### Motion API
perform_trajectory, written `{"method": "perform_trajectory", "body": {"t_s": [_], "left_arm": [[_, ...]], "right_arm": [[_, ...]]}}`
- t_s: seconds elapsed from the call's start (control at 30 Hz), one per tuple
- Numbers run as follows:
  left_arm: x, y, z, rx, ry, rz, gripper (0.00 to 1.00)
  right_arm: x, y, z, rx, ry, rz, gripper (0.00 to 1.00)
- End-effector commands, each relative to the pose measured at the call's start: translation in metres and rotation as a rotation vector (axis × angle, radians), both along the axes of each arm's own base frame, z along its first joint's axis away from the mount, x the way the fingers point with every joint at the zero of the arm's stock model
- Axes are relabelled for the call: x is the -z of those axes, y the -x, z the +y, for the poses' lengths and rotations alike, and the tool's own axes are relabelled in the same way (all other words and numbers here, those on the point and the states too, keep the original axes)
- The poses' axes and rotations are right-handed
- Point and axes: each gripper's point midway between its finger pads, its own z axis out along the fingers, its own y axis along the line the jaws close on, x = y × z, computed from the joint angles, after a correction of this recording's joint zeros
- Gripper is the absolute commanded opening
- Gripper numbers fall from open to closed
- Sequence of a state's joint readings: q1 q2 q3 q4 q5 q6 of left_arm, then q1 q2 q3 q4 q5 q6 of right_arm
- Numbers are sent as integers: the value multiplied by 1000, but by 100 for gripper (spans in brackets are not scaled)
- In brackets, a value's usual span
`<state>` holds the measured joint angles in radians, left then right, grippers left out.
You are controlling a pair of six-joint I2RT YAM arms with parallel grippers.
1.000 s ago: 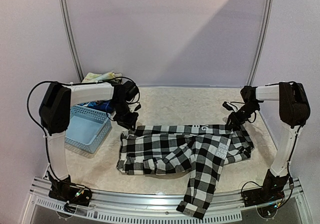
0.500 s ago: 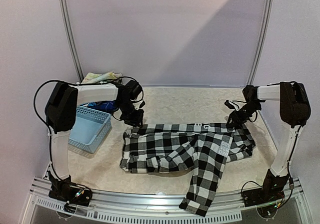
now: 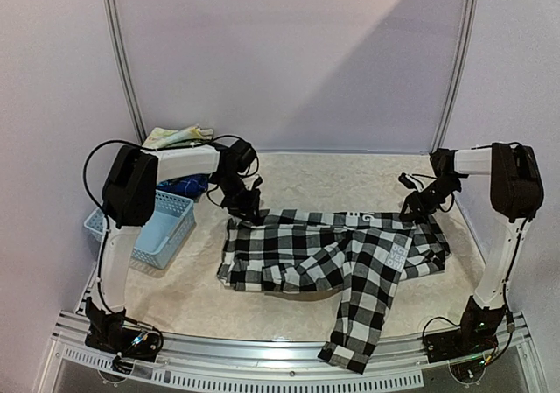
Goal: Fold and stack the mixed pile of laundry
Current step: Move the rectangle-folded shirt to the center of the board, then adjust the rectangle-folded shirt at the center of the board.
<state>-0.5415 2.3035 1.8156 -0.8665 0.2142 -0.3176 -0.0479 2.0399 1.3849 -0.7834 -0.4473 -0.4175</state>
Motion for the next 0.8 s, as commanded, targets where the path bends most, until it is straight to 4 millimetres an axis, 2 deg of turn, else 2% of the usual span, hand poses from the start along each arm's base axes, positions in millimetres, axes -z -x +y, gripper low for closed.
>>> {"method": "perform_trajectory", "body": {"t_s": [0.0,0.1,0.17,0.2,0.23,0.27,0.33,0.37,0.43,0.47,0.53,0.57,0.6,0.63,0.77], "left_arm": [[23,-28,17,-21,-27,36,30],[7,-43,14,-34,6,10,29],[-17,-47,6,-26,52,-28,29],[-33,-48,3,-22,69,-59,30],[-51,-49,0,-12,87,-102,30],[-75,-49,-3,10,102,-164,31],[-128,-45,-13,77,132,-321,33],[-148,-34,-19,142,138,-403,35],[-195,-1,-41,333,137,-624,39],[-206,22,-52,443,127,-707,42],[-219,76,-78,666,133,-836,47],[-220,102,-88,758,138,-874,48],[-217,131,-97,855,145,-881,48],[-210,156,-106,940,145,-875,48],[-166,257,-138,1294,106,-778,47]], "right_arm": [[18,-1,-14,35,51,49,54],[12,-4,-12,35,40,46,56],[-4,-8,-11,31,28,26,60],[-18,-11,-11,33,19,0,66],[-34,-13,-9,34,6,-26,93],[-61,-17,-8,34,-2,-84,98],[-105,-20,-5,34,-16,-184,99],[-135,-19,-5,35,-16,-258,99],[-171,-17,-7,47,4,-369,99],[-195,-13,-10,57,25,-454,99],[-217,-8,-18,109,59,-573,99],[-219,-5,-24,154,69,-608,99],[-230,2,-28,204,69,-656,99],[-231,8,-29,252,42,-659,99],[-233,32,-19,202,0,-666,99]]}}
